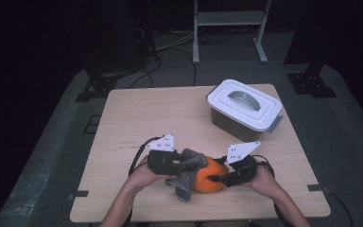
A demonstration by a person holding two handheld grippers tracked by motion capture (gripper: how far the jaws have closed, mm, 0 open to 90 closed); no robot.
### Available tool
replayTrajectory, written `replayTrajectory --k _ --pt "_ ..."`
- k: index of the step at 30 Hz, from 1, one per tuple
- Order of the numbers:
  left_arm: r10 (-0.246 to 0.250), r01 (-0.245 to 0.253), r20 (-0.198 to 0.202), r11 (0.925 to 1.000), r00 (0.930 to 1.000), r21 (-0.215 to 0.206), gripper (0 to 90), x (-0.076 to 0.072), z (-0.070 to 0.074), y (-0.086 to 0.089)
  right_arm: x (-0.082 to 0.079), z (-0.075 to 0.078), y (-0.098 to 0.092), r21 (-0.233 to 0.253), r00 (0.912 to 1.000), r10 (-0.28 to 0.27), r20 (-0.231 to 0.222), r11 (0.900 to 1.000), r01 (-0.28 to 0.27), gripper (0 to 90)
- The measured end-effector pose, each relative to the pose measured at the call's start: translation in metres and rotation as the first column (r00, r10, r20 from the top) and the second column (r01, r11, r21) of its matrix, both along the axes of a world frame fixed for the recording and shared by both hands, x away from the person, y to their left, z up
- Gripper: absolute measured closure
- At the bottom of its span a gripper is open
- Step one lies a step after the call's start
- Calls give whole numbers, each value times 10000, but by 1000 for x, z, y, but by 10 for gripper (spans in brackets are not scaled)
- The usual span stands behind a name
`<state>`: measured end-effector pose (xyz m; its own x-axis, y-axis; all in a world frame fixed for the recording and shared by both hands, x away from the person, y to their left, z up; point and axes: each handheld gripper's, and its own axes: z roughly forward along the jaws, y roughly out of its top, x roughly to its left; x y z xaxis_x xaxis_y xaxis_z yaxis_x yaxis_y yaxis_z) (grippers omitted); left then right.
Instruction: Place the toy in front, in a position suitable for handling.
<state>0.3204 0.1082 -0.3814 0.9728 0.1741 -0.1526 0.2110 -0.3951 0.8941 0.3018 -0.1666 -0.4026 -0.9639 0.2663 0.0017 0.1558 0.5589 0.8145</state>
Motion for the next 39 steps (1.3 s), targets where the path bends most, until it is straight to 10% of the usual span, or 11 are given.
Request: replayTrajectory --k 9,30,39 --pt "-65 63 229 9999 9997 98 715 -3 6 3 13 -6 25 293 9961 829 -302 9962 -820 458" --pt "617 -622 -872 9981 9943 -38 702 14 -28 30 22 -20 -10 897 9962 453 -745 9952 -385 423" --pt "277 -317 -715 9979 9971 -558 702 10 -24 26 23 -21 -12 966 9968 276 -750 9951 -203 415"
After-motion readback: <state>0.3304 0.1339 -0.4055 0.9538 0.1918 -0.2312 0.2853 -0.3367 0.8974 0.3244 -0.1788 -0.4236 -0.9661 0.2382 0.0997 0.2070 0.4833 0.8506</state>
